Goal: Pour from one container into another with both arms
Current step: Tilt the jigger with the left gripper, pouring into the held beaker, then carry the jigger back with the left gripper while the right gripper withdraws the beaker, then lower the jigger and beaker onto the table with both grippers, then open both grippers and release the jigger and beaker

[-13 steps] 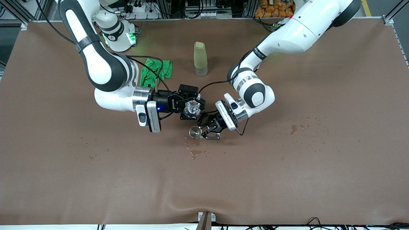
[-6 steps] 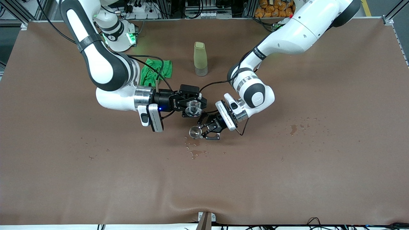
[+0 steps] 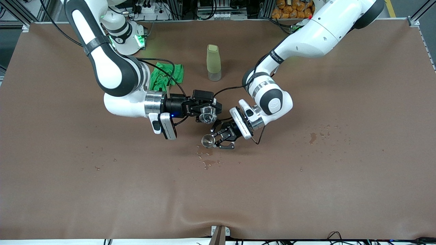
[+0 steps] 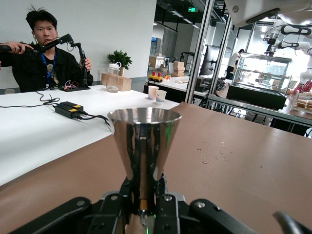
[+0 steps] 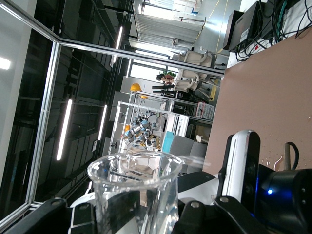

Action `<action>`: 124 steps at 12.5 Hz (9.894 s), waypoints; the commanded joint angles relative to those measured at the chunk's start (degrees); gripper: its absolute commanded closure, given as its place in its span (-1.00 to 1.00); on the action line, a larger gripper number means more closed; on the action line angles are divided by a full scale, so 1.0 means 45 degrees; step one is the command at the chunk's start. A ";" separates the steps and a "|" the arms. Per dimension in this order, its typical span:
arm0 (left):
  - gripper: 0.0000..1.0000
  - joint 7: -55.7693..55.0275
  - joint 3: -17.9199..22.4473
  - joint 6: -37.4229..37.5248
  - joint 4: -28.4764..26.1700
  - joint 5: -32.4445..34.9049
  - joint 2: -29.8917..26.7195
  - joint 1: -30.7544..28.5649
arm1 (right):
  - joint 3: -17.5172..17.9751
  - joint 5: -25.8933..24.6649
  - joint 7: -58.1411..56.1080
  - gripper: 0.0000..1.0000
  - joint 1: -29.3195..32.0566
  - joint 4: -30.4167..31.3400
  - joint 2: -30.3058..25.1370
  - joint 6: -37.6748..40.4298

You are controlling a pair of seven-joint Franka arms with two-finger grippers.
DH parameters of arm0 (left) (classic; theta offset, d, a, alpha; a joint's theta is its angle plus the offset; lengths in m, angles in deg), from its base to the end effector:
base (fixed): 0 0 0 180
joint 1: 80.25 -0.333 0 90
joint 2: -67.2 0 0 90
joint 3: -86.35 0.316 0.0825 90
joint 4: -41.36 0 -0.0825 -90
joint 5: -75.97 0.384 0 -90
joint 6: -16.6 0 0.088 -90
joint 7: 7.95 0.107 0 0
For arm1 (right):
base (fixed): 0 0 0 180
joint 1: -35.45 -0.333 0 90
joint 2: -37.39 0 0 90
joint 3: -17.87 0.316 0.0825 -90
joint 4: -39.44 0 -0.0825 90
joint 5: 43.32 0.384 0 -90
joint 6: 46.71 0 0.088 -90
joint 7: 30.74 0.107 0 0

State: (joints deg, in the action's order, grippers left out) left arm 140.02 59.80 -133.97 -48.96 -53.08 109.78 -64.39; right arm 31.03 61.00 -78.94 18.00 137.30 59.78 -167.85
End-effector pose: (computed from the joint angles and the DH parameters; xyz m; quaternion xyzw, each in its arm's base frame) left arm 0.5667 -0.4239 0.2423 0.6849 -0.3538 0.5109 0.3805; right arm 0.5795 0.3722 0.4255 -0.7050 -0.0553 -0.1043 0.6993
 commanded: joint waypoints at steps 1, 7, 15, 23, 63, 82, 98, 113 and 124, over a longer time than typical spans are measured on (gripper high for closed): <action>1.00 0.0125 -0.0038 -0.0172 0.0324 -0.0365 0.0129 0.0030 | 0.0238 0.0331 0.0437 1.00 0.0323 0.0264 -0.0270 0.0162; 1.00 0.0242 -0.0019 -0.0074 0.0090 -0.0306 0.0129 -0.0203 | 0.0238 0.0742 0.0749 1.00 0.0440 0.0050 -0.0192 0.0319; 1.00 0.0242 -0.0019 0.0004 0.0187 -0.0462 0.0168 0.0011 | 0.0238 0.1464 0.1199 1.00 0.0440 -0.0302 0.0237 0.0319; 1.00 0.0242 -0.0019 0.0004 0.0207 -0.0463 0.0227 0.0011 | 0.0238 0.1914 0.2291 1.00 0.0460 -0.0302 0.0413 0.0865; 1.00 0.1571 -0.0038 0.3008 -0.1978 0.1544 0.0188 -0.3305 | 0.0121 -0.1966 -0.1393 1.00 0.2214 -0.0828 0.1018 0.0807; 1.00 0.0185 -0.0019 0.8438 -0.4188 1.1232 0.0402 -1.0649 | 0.0062 -0.6564 -1.5532 1.00 1.0987 -0.4989 0.7384 -0.0281; 1.00 0.0614 0.1993 1.0668 -0.4246 1.3580 0.1204 -1.1317 | -0.1324 -0.4565 -1.9447 1.00 1.1222 -0.4853 0.8929 -0.0602; -1.00 -0.0089 0.2071 1.0784 -0.4071 1.3580 0.1184 -1.1297 | -0.1343 -0.5077 -1.6812 -1.00 1.1358 -0.4794 0.7505 0.0553; -1.00 -0.1882 0.3649 1.1176 -0.3272 1.4830 0.0639 -1.2313 | -0.1305 -0.9994 -0.8400 -1.00 1.0345 -0.4931 0.4714 -0.0108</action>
State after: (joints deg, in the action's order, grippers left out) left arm 135.27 74.22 -84.45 -64.22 11.97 114.89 -119.47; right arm 25.15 20.60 -123.78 66.02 113.91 84.98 -166.74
